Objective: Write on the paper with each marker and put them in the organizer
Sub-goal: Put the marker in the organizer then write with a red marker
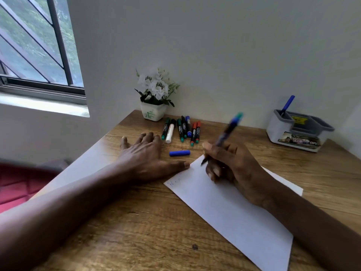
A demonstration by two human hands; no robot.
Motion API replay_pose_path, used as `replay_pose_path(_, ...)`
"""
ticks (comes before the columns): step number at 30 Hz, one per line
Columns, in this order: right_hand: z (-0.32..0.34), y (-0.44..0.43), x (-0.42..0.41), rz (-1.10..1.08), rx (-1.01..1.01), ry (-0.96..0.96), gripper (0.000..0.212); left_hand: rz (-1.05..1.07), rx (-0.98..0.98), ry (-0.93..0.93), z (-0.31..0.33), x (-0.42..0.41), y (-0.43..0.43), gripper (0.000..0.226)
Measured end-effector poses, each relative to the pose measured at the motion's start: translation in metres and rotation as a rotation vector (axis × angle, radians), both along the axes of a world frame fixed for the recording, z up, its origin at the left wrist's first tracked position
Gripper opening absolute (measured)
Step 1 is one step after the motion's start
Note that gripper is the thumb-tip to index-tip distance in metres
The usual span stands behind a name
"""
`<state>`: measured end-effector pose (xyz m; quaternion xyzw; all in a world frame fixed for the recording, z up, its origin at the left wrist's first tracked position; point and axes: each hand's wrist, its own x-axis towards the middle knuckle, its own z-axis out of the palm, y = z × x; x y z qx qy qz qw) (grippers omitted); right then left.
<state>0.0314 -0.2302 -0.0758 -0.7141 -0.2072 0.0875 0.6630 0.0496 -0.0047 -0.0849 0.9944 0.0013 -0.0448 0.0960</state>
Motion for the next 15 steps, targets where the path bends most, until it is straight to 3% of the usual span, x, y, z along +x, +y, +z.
replay_pose_path(2,0.000,0.006,-0.003,-0.026,-0.029,0.023,0.039,-0.003,0.001,0.002,0.001,0.000,-0.001,0.146)
replay_pose_path(9,0.000,0.011,-0.006,-0.037,-0.240,-0.044,0.017,-0.003,0.003,-0.011,0.003,0.003,0.001,0.131)
replay_pose_path(15,0.002,0.016,-0.002,-0.052,-0.384,-0.074,0.011,-0.022,0.068,-0.032,0.002,0.004,0.005,0.139)
